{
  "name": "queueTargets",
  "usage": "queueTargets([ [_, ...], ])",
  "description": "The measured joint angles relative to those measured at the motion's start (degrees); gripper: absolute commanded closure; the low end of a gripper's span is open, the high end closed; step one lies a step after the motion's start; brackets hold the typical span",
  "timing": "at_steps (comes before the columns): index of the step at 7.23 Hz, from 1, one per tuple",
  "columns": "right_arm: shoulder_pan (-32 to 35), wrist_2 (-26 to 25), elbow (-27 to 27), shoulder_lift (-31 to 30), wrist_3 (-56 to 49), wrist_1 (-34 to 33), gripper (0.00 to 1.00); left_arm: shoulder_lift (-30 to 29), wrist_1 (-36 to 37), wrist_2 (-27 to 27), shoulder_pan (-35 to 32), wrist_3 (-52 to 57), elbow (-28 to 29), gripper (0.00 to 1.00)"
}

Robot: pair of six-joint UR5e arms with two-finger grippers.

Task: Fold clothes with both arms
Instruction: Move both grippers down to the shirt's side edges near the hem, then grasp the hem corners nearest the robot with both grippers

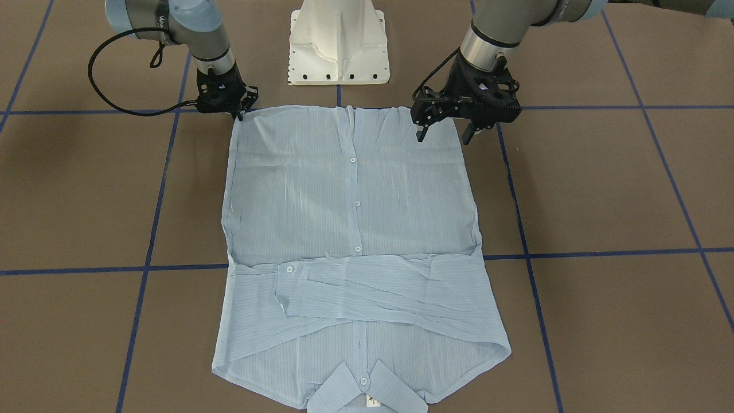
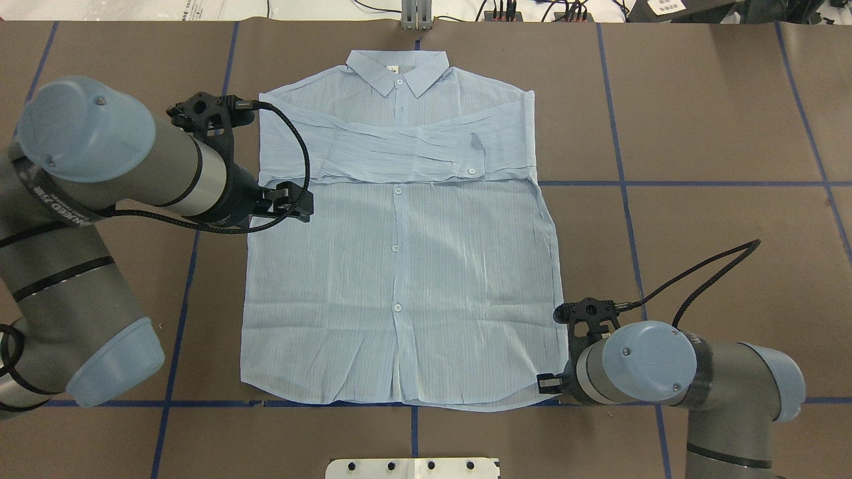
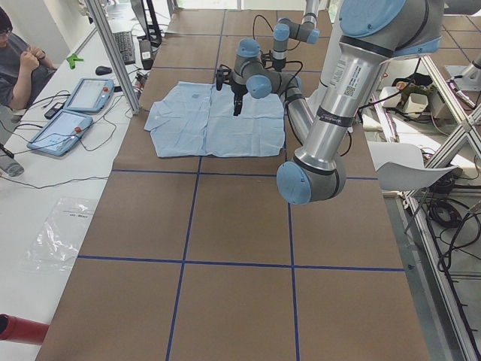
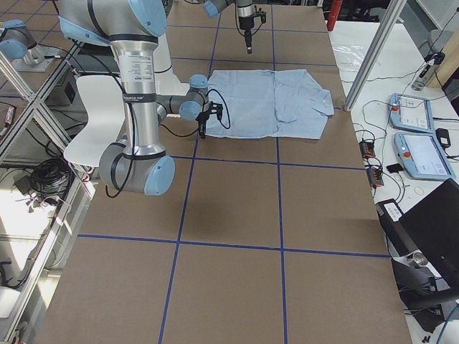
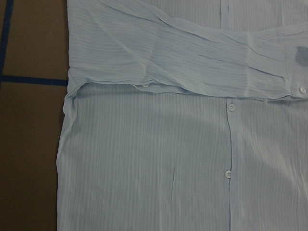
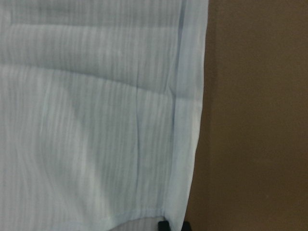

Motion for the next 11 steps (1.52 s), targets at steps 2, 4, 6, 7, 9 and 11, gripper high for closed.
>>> queueTargets([
  [2,0.4,0.4,0.6,0.3,0.0,-0.1,1.00,0.1,0.0,0.0,-0.1,0.1,0.2,0.08],
  [4,0.9,0.3,1.5,0.5,0.4,-0.2,1.00,0.7,-0.1,0.0,-0.1,-0.1,0.1,0.08],
  [6,1.3,-0.3,3.5,0.4,0.6,-0.1,1.00,6.1,-3.3,1.9,1.0,-2.7,-1.3,0.09],
  [7,1.4,-0.7,4.4,0.5,0.7,-0.1,1.00,11.9,-9.2,3.2,2.7,-5.3,-1.9,0.10],
  [9,1.6,-1.5,5.1,0.5,0.9,-0.1,1.00,21.4,-19.5,7.3,9.5,-12.4,-1.5,0.13],
  [11,1.9,-2.0,5.1,0.5,1.0,0.1,1.00,22.9,-21.5,10.5,16.6,-18.7,0.3,0.18],
])
